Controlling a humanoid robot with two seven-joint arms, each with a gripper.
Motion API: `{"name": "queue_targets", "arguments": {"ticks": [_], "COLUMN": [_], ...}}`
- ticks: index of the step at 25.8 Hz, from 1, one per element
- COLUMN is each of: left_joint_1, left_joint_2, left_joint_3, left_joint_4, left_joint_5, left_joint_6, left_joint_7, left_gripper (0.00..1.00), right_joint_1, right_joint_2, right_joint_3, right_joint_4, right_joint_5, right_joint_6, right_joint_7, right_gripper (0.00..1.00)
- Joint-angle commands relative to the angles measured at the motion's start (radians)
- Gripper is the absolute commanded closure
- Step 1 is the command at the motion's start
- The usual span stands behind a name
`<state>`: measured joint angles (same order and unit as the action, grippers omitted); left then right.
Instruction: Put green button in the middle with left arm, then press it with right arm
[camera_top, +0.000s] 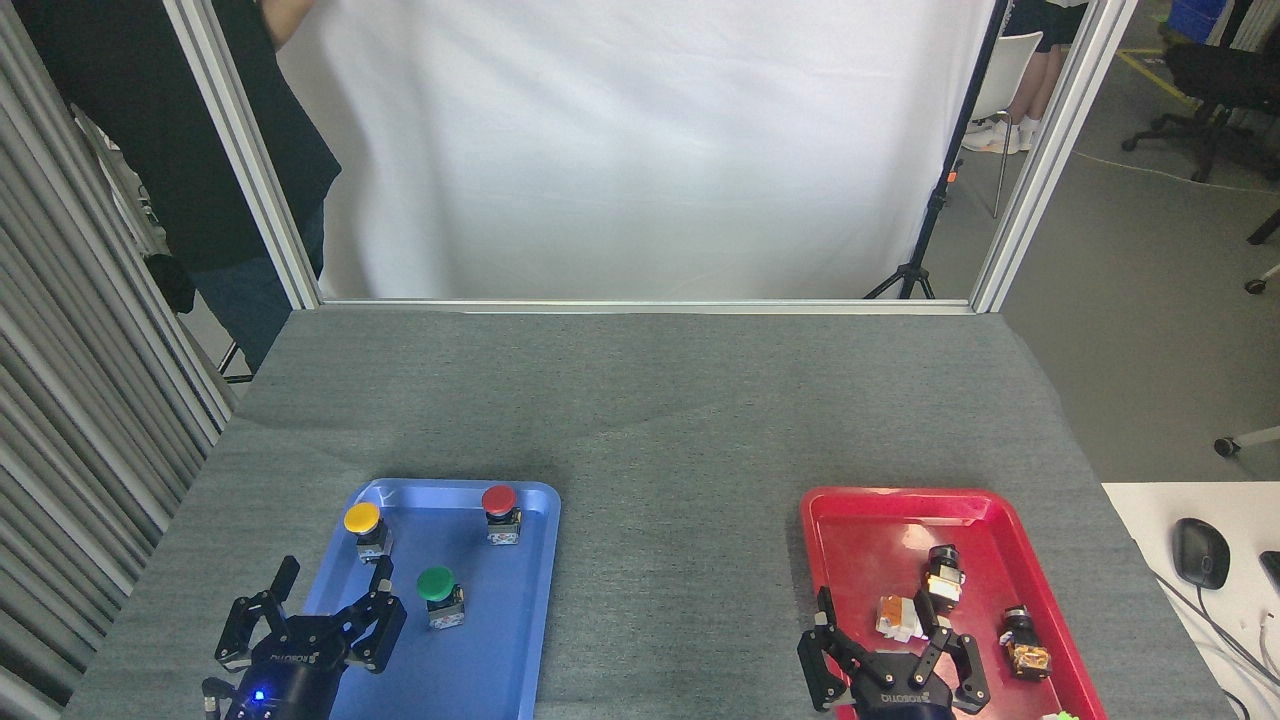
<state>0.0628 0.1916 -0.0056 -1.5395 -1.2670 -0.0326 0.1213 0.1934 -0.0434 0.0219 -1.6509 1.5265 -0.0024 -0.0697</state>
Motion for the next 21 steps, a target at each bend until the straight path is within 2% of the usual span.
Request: {"name": "queue_targets", "arguments": {"ticks": [1,10,21], "left_joint_1": [0.000,0.000,0.002], "left_joint_2": [0.000,0.000,0.000], "left_joint_3": [-0.001,-0.001,-0.001], "left_joint_4": [0.001,-0.002,-0.004], "left_joint_5": [0.000,0.000,0.000], "left_joint_6": [0.000,-0.003,-0.003], "left_joint_7": [0.000,-0.002,-0.003], "left_gripper": [0.01,0.01,0.01], "right_joint_1": [0.006,-0.025,-0.017], "right_joint_2": [-0.006,0.000,-0.003], "right_joint_3": [0.000,0.001,0.004], "right_joint_4": [0.000,0.000,-0.001], "right_joint_5": [0.001,0.003,0.023], "right_joint_6": [-0.002,-0.002,-0.008], "right_joint_7": [-0.002,-0.005,-0.005], "right_gripper": [0.00,0.00,0.00]}}
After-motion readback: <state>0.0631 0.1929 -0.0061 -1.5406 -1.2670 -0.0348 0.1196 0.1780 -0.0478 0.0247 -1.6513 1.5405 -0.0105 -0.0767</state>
